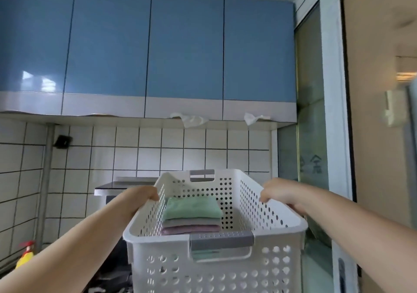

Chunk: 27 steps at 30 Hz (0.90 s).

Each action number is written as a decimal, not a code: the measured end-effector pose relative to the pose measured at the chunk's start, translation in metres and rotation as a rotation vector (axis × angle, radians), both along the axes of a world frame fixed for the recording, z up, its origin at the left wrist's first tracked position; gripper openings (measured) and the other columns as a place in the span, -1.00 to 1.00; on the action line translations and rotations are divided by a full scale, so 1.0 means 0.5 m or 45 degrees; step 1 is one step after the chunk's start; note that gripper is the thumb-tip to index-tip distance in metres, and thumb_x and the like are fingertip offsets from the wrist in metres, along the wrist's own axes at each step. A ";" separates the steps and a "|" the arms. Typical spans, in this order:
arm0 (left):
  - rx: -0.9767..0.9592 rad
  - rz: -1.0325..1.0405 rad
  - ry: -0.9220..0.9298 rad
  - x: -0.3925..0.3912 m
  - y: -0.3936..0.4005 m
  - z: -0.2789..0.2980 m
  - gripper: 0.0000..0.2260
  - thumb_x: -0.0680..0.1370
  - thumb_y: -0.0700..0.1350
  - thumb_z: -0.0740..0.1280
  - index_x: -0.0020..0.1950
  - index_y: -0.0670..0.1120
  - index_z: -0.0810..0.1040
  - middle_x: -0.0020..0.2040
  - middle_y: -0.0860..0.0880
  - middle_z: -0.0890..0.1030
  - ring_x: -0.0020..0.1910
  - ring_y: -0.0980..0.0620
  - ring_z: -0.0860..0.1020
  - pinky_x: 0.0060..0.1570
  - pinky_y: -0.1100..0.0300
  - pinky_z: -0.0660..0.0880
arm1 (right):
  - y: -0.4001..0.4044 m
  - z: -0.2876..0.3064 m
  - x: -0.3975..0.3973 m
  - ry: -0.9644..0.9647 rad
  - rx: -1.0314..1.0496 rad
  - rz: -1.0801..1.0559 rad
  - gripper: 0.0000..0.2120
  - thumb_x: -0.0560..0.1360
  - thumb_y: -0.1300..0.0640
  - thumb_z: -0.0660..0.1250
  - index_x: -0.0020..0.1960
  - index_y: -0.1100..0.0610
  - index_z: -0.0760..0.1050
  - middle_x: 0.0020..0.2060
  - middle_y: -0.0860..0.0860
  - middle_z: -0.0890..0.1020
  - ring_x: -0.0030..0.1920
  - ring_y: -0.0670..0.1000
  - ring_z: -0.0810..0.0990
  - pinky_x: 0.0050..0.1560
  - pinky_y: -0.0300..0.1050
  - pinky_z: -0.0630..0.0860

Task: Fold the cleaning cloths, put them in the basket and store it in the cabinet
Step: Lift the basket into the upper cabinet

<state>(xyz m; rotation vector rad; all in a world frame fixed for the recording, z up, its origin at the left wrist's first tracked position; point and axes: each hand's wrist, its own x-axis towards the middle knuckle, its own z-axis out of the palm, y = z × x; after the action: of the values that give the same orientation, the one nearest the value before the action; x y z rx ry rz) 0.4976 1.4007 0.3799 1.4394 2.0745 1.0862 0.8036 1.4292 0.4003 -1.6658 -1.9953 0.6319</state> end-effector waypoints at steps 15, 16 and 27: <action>0.433 -0.114 0.509 -0.089 0.186 0.124 -0.73 0.57 0.09 0.22 -0.17 -0.06 0.52 -0.23 0.00 0.56 -0.29 0.06 0.49 -0.28 0.27 0.43 | 0.188 0.121 -0.018 -0.263 0.180 -0.177 -0.87 0.45 0.18 0.29 -0.26 0.12 0.40 -0.27 0.00 0.51 -0.35 -0.06 0.44 -0.43 -0.26 0.25; 0.601 -0.056 0.635 -0.108 0.211 0.147 -0.77 0.56 0.10 0.23 -0.10 -0.02 0.56 -0.15 0.02 0.60 -0.20 0.04 0.53 -0.19 0.23 0.47 | 0.199 0.130 -0.021 -0.286 0.179 -0.197 -0.82 0.45 0.18 0.29 -0.30 0.10 0.36 -0.31 -0.02 0.47 -0.37 -0.07 0.41 -0.44 -0.27 0.23; 0.842 0.121 1.705 -0.204 0.464 0.306 -0.41 0.62 0.03 0.09 0.55 -0.01 -0.15 0.56 -0.05 -0.15 0.54 -0.06 -0.16 0.49 -0.11 -0.14 | 0.309 0.179 -0.075 -0.331 0.204 -0.309 -0.76 0.41 0.14 0.34 -0.37 0.05 0.33 -0.33 -0.07 0.45 -0.39 -0.10 0.38 -0.42 -0.30 0.25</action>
<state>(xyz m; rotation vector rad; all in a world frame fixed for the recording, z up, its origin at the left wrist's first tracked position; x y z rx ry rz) 0.3957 1.6329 0.5331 3.0137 2.6730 0.9544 0.7661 1.5835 0.4898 -1.9285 -1.9115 0.1714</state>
